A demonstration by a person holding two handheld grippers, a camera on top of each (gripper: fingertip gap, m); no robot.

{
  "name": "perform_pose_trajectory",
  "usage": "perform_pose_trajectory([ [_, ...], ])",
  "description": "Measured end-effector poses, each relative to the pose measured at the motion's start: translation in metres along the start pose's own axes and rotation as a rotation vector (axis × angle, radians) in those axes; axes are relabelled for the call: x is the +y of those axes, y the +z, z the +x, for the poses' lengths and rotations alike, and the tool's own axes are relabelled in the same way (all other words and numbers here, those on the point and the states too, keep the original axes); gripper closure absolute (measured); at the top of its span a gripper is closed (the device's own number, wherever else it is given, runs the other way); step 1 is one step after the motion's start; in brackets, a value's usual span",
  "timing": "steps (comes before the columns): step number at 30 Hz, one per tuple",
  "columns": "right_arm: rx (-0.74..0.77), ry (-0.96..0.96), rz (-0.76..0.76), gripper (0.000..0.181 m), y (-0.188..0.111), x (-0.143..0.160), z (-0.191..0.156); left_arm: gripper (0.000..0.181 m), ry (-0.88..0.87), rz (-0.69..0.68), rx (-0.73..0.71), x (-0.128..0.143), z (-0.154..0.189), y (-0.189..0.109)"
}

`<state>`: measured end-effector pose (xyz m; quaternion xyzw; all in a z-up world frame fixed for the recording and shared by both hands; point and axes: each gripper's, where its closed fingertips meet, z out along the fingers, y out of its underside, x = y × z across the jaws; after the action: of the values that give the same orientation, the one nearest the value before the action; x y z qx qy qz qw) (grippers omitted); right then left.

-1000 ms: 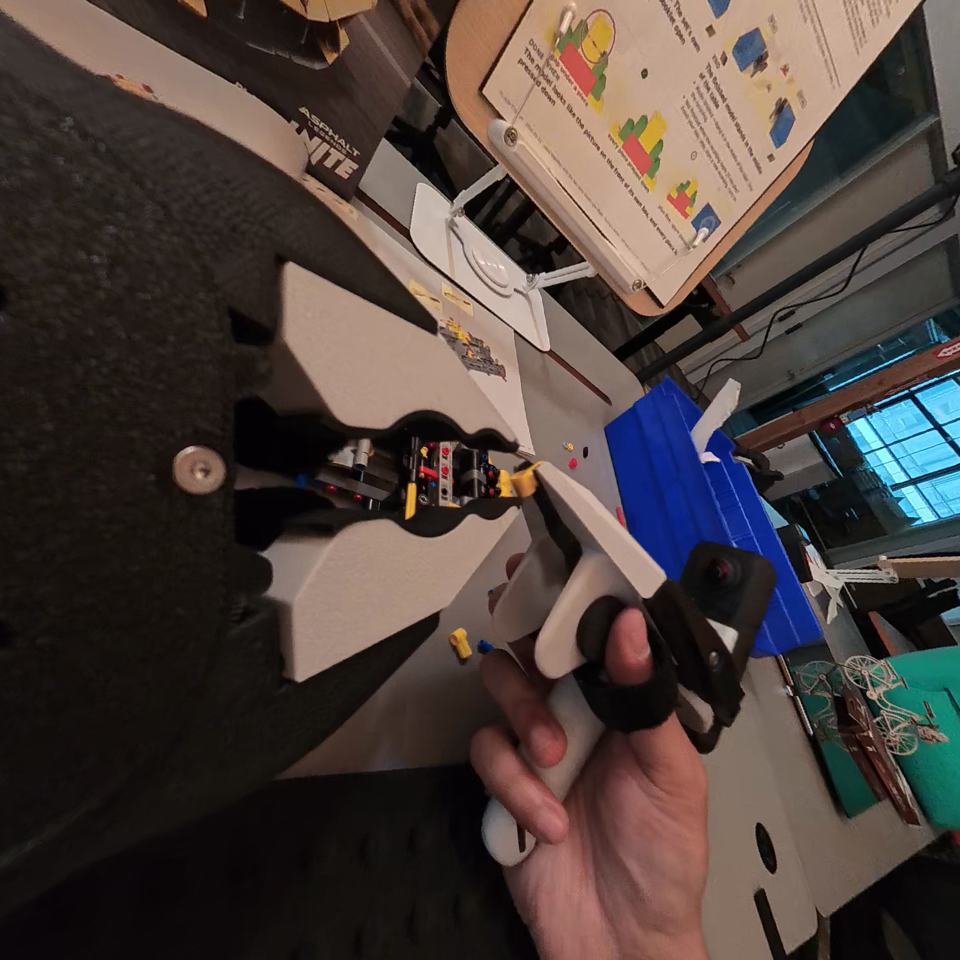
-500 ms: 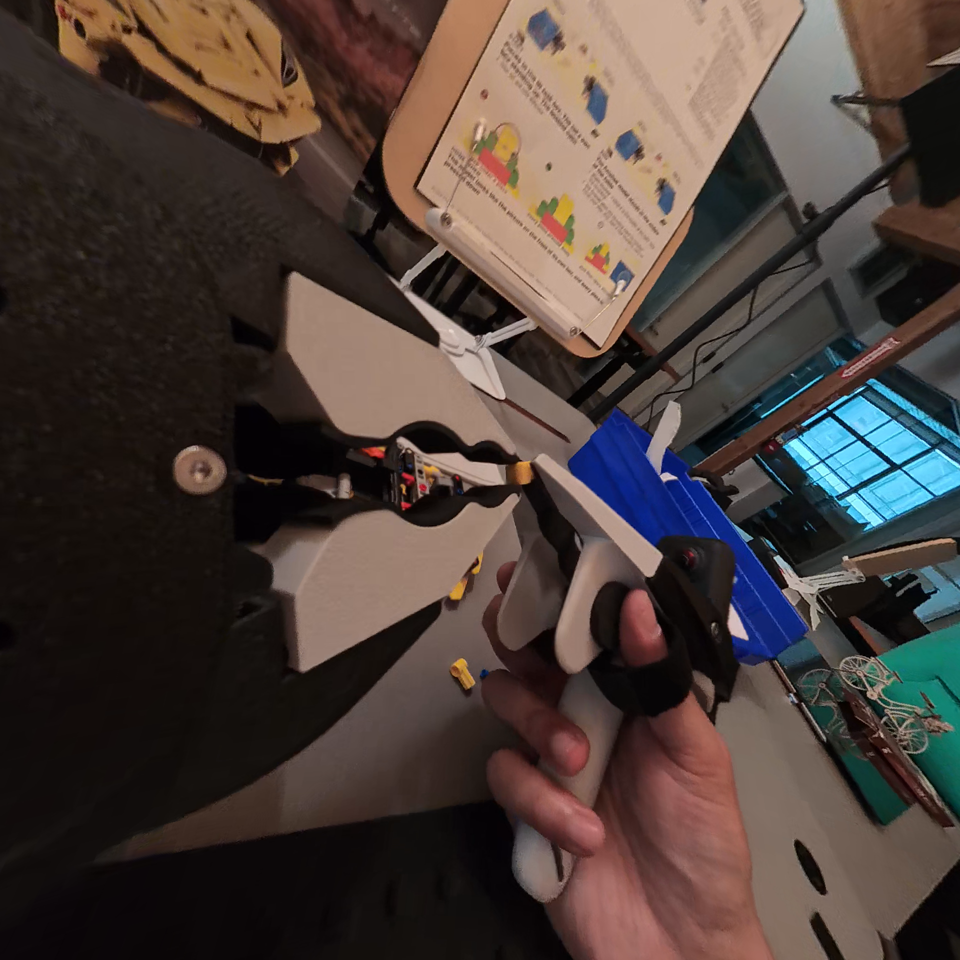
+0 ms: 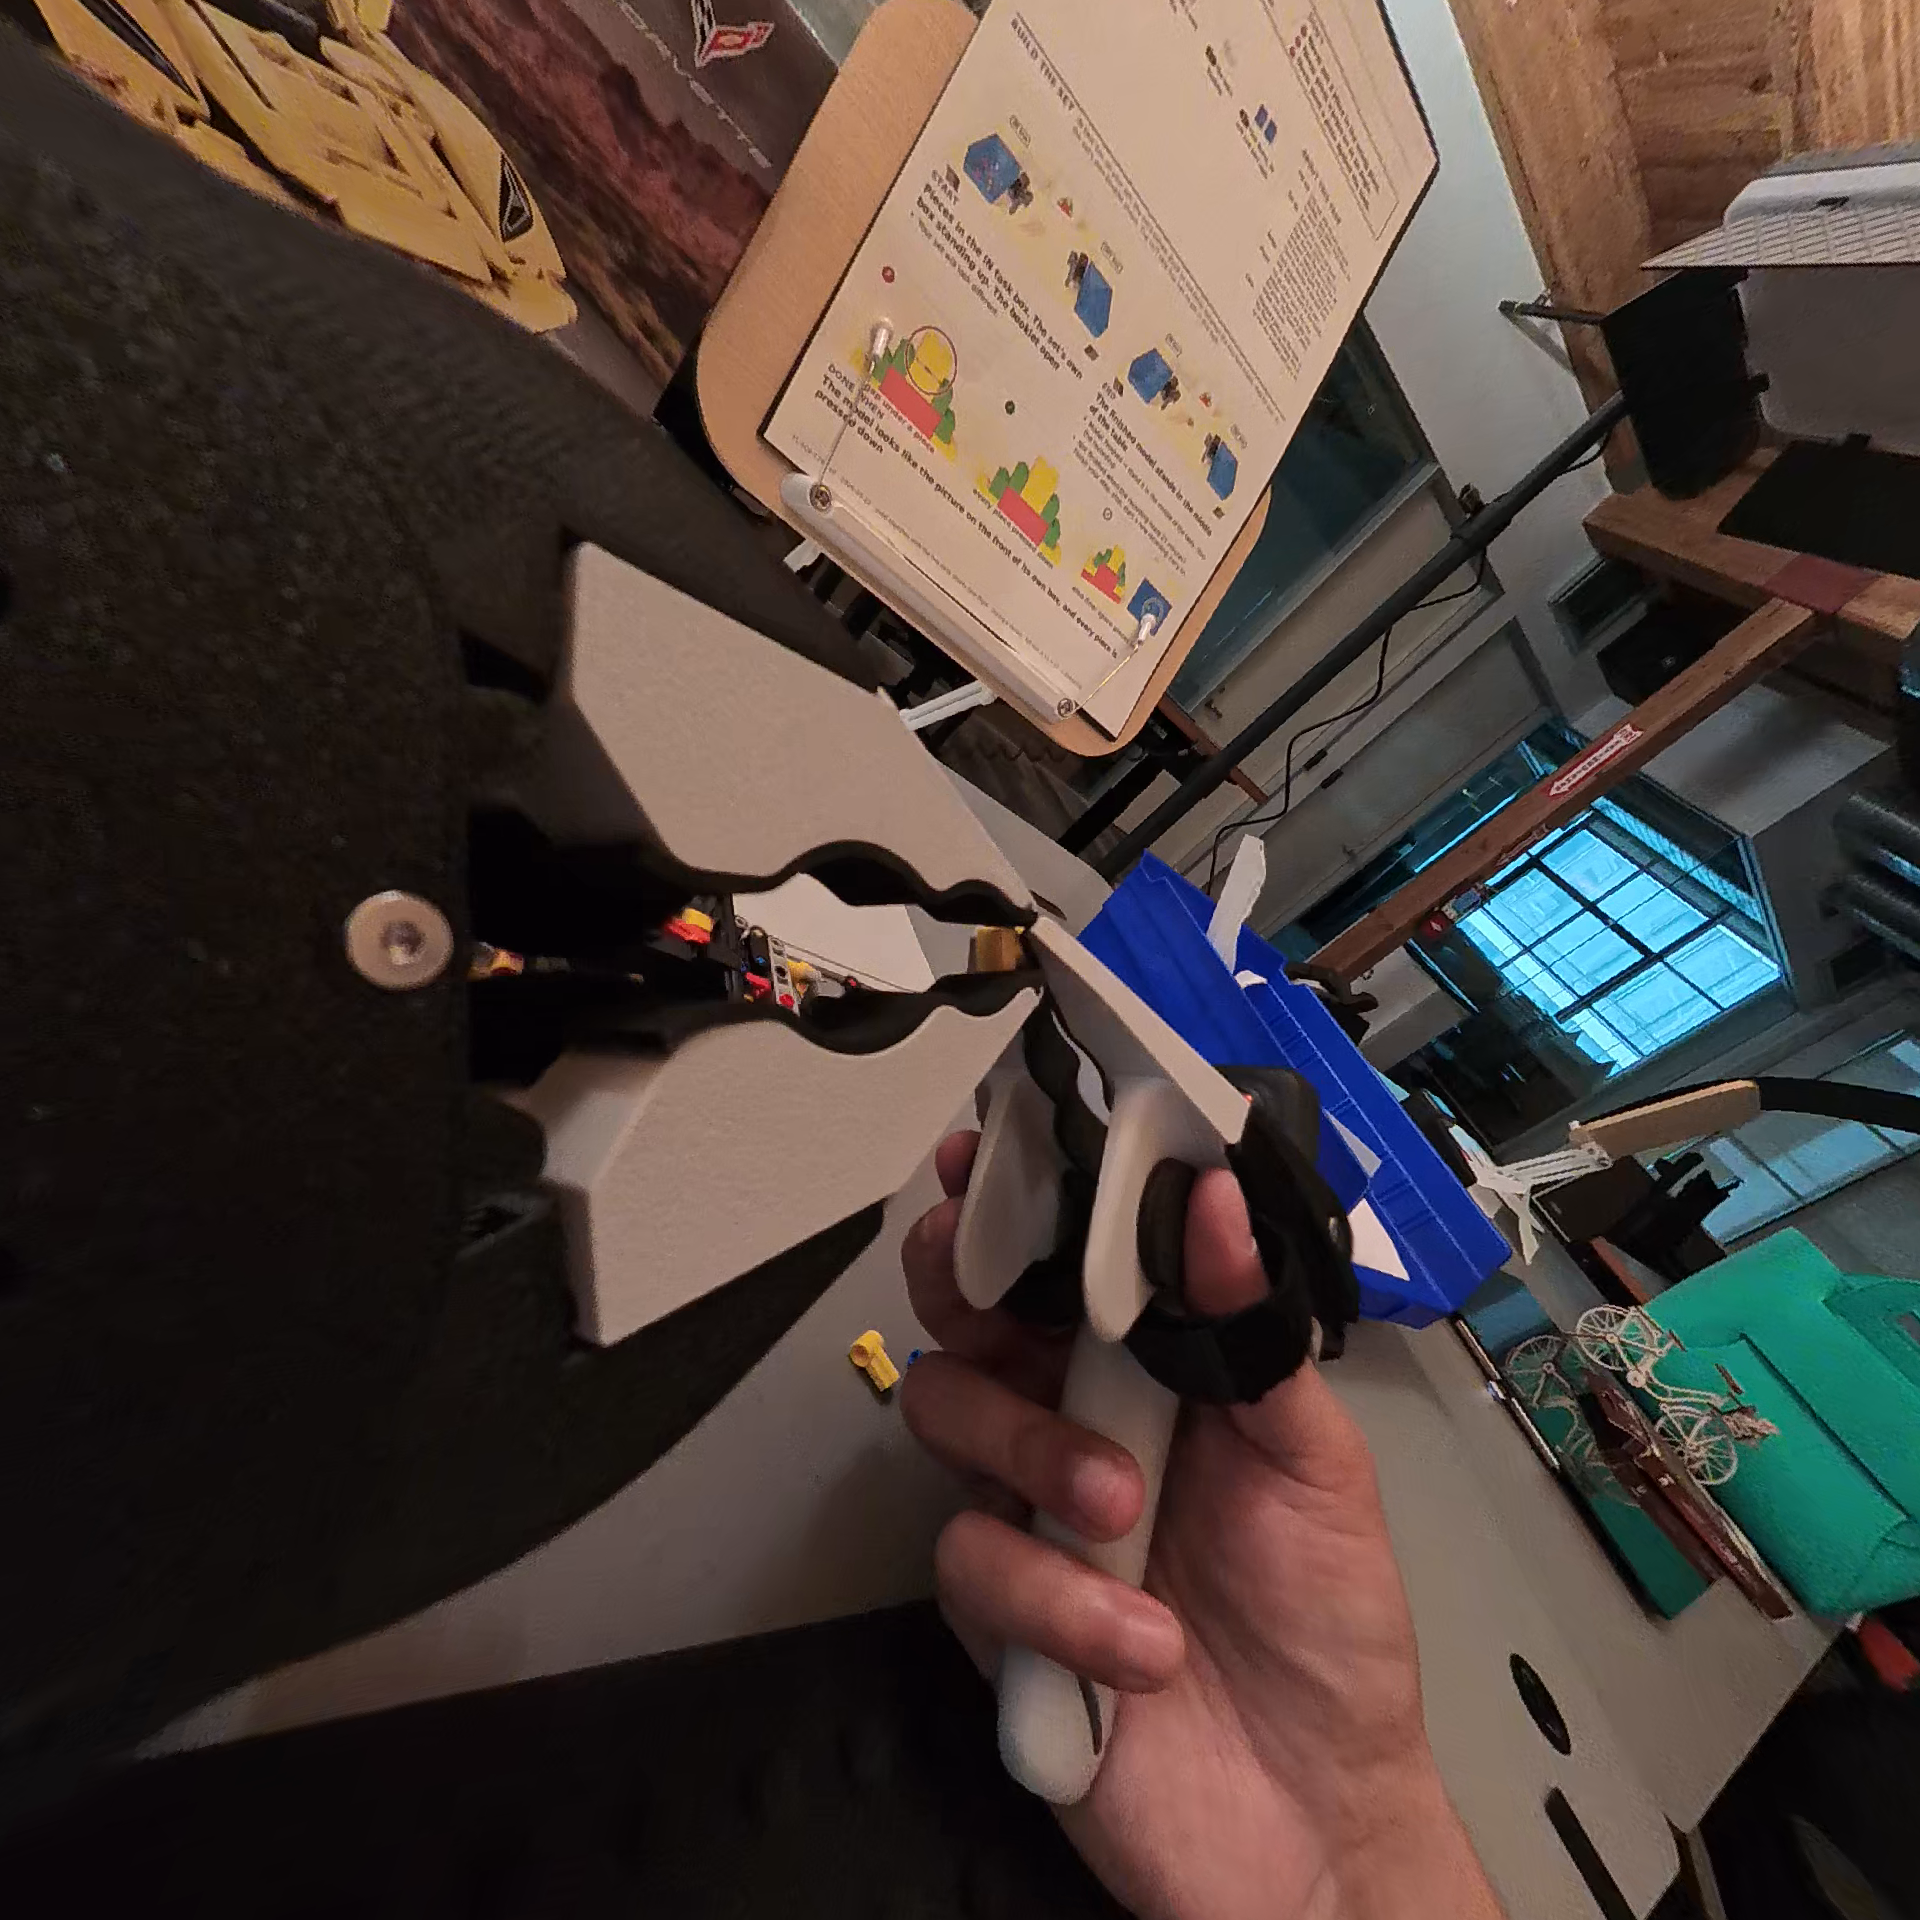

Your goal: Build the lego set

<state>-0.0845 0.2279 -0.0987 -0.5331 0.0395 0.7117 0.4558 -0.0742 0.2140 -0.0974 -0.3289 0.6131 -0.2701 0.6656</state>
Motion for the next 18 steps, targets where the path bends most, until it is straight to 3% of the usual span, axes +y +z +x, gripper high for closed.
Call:
perform_pose_trajectory([
  [14,-0.023,0.027,0.008,0.176,-0.0004,-0.0005,-0.0018,0.172,0.0,-0.024,-0.005,0.0051,0.0001,0.0017],
  [18,-0.016,0.005,0.014,0.176,-0.0007,-0.0016,-0.0021,0.172,-0.119,-0.018,0.027,0.0047,-0.0007,0.0024],
])
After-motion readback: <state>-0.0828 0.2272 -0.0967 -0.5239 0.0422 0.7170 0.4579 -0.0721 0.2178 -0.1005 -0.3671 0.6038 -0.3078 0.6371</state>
